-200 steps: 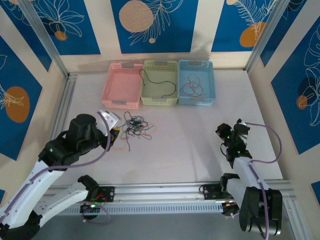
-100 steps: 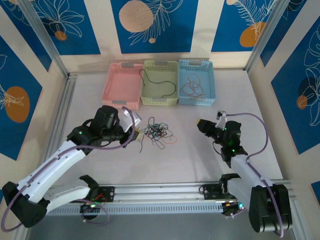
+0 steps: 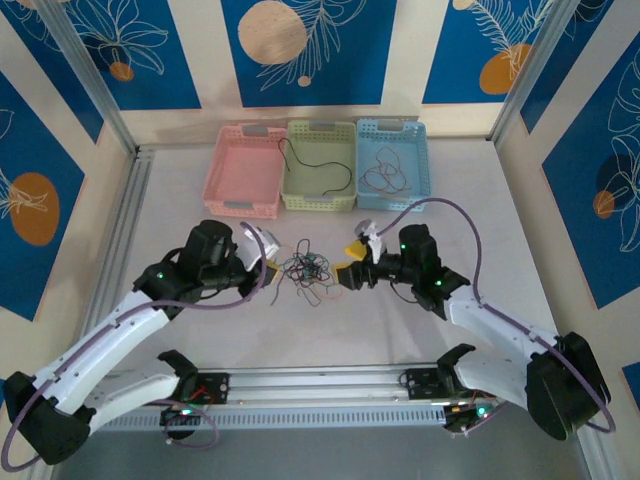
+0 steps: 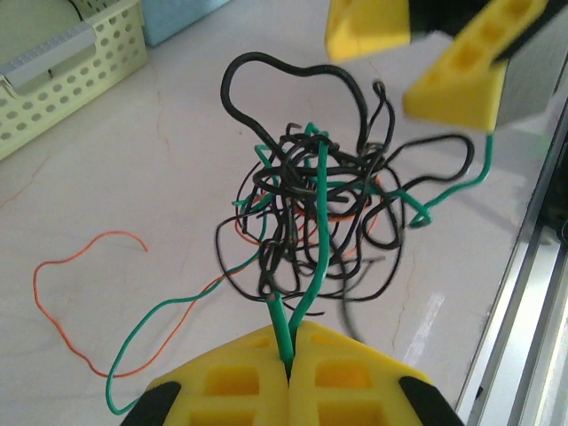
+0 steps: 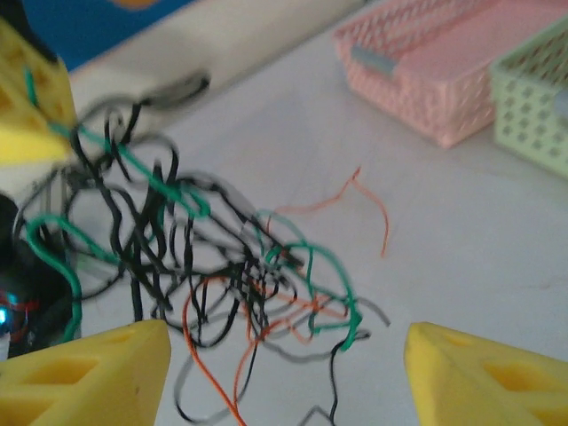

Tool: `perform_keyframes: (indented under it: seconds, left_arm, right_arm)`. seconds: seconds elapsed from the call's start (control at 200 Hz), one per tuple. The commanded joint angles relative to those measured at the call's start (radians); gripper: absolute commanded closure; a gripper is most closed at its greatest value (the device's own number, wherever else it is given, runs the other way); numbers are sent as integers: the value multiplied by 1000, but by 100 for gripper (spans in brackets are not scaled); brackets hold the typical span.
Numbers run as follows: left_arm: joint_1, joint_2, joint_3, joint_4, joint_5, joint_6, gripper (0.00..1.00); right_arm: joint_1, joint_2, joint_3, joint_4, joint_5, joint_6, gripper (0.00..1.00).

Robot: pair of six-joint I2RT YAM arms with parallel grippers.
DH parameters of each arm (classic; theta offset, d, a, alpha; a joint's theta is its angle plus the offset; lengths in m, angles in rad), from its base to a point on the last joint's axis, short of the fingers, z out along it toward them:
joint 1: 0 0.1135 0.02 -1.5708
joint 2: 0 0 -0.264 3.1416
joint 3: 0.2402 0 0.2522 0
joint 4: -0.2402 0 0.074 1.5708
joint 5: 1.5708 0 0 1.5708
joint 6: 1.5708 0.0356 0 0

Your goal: Untangle the cables

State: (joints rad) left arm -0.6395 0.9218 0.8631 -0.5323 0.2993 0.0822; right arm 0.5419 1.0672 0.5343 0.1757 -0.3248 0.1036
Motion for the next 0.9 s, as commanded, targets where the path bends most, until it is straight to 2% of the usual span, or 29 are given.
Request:
perform_keyframes:
  seconds: [0.0, 0.15, 0.27, 0.32, 0.395, 0.495, 0.63, 0.695, 0.895]
  left_arm:
    - [13, -44, -18, 45, -20, 14, 100]
    - [14, -81, -37, 54, -43, 10, 100]
    - [14, -101, -44, 56, -71, 8, 100]
    - [15, -108, -47, 58, -86, 7, 100]
    - [14, -118, -50, 60, -108, 6, 100]
    - [16, -133, -56, 65, -133, 6, 100]
    - [22, -162, -65, 78, -147, 5, 100]
    - [24, -175, -71, 84, -149, 2, 100]
    - [27, -188, -75, 97, -143, 0, 100]
  right_arm:
    - [30, 53, 62, -129, 49, -120, 29]
    - [47, 72, 83, -154, 60, -133, 29]
    - [43, 31, 63, -124, 128, -102, 30]
    - [24, -2, 47, -108, 186, -72, 30]
    - [-36, -64, 21, -91, 203, -18, 30]
    - [-145, -144, -30, -39, 119, 79, 30]
    - [-231, -256, -97, 9, 142, 150, 29]
    - [-266, -300, -130, 52, 105, 175, 29]
    - [-253, -270, -127, 84, 3, 159, 30]
